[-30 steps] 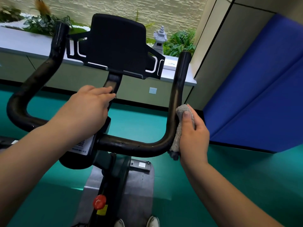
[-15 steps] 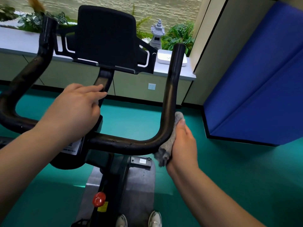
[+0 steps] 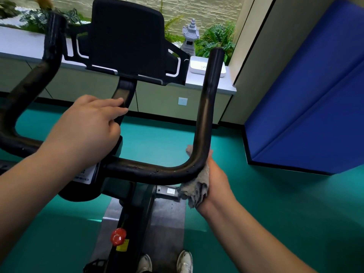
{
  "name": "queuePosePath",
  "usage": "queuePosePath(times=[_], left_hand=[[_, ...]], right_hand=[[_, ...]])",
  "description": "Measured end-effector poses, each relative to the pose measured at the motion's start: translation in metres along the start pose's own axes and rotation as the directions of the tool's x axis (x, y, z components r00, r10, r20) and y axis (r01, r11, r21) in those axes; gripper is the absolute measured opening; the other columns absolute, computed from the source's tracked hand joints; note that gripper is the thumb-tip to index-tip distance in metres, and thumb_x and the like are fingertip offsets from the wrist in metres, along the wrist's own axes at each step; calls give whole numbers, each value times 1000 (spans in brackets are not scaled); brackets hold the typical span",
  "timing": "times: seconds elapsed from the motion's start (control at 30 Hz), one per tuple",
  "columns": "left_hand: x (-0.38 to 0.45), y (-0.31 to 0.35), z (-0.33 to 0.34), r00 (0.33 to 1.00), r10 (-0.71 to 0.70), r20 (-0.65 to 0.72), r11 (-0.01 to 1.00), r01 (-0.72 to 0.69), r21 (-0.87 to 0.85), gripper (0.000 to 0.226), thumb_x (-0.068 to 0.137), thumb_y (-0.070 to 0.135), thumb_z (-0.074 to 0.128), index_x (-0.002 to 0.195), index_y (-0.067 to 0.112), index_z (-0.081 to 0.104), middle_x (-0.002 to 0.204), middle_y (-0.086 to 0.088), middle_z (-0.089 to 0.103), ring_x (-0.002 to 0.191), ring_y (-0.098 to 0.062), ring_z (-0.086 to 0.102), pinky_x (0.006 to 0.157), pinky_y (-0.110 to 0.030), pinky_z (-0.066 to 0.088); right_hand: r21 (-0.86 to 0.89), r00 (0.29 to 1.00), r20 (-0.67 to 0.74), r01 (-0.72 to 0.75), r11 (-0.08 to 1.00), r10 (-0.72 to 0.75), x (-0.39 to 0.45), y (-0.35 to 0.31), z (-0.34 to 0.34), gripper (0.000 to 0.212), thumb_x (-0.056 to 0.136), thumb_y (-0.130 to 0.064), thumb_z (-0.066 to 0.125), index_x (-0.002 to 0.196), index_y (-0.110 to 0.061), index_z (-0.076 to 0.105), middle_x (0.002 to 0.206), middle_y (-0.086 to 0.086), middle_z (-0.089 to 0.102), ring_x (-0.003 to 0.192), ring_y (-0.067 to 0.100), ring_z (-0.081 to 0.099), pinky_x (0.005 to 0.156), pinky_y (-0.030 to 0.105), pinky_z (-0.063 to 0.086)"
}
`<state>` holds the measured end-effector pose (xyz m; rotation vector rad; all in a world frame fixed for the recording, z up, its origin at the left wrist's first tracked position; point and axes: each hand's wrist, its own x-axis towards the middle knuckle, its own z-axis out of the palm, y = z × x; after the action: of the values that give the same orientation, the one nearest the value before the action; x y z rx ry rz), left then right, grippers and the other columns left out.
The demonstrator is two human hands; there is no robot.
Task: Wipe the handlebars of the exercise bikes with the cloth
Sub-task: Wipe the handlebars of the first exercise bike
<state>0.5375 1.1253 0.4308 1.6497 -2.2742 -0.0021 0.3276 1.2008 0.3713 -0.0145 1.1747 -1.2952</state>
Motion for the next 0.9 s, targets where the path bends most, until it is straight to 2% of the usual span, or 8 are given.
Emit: queuePosePath(times=[0.13, 0.23, 0.3, 0.33, 0.4, 0.53, 0.73, 0.9], left_hand=[[0, 2, -2, 1000, -3, 10, 1000, 3, -3, 49, 83, 13, 38, 125, 21, 63, 139, 6, 51, 118, -23, 40, 102, -33, 33], [-2, -1, -2, 1000, 5, 8, 1000, -5, -14, 52, 82, 16, 34, 124, 21, 63, 139, 5, 51, 118, -24, 41, 102, -33, 33], [-2, -1, -1, 1000, 16, 7, 1000, -16, -20, 50, 82, 15, 36, 123, 20, 64, 138, 4, 52, 118, -26, 41, 102, -35, 35], [-1, 0, -1, 1000, 7, 7, 1000, -7, -26, 47, 84, 12, 39, 123, 20, 64, 139, 4, 52, 119, -26, 41, 102, -35, 35], [0, -1, 0, 1000, -11, 4, 999, 12, -45, 47, 84, 11, 40, 124, 22, 63, 139, 6, 51, 120, -25, 40, 103, -36, 35], [-2, -2, 1, 1000, -20, 22, 997, 21, -70, 47, 85, 14, 42, 126, 26, 61, 143, 10, 46, 123, -21, 36, 104, -34, 36], [-8, -2, 12, 999, 45, -27, 997, -47, -64, 46, 85, 21, 35, 120, 18, 66, 143, -2, 47, 121, -26, 40, 104, -33, 33], [-11, -2, 13, 996, 71, -59, 995, -75, -67, 55, 77, 25, 28, 104, 11, 73, 129, -10, 61, 107, -32, 52, 93, -40, 47]], right_hand=[[26, 1000, -9, 19, 999, -18, 9, -17, 8, 41, 93, -49, 55, 85, -11, 69, 54, -3, 55, 42, 10, 49, 44, 19, 45], [-142, 974, -73, 201, 969, -213, -1, -15, 1, 38, 92, -51, 55, 86, -16, 67, 64, 2, 60, 53, 19, 56, 57, 34, 52], [-427, 848, -3, 478, 768, -530, -10, -16, -8, 25, 89, -49, 57, 88, -28, 70, 83, 3, 67, 74, 29, 62, 76, 51, 53], [-544, 746, 91, 593, 594, -660, -15, -21, -9, 16, 88, -44, 61, 96, -34, 71, 95, 2, 68, 86, 26, 65, 86, 45, 53], [-666, 557, 328, 709, 231, -763, -18, -36, -4, 22, 86, -28, 68, 108, -34, 69, 100, -4, 59, 93, 1, 59, 88, 15, 45], [-714, 417, 641, 633, -300, -645, -13, -65, 11, 35, 81, -24, 75, 115, -21, 69, 93, -4, 48, 83, 2, 45, 79, 4, 36], [-580, 622, 765, 551, -599, -168, -26, -99, 29, 26, 81, -30, 73, 107, -25, 72, 90, -12, 46, 81, -2, 46, 73, 1, 33], [-379, 616, 787, 516, -768, 25, -18, -116, 63, 27, 80, -26, 75, 107, -23, 73, 98, -5, 56, 89, 10, 54, 76, 11, 35]])
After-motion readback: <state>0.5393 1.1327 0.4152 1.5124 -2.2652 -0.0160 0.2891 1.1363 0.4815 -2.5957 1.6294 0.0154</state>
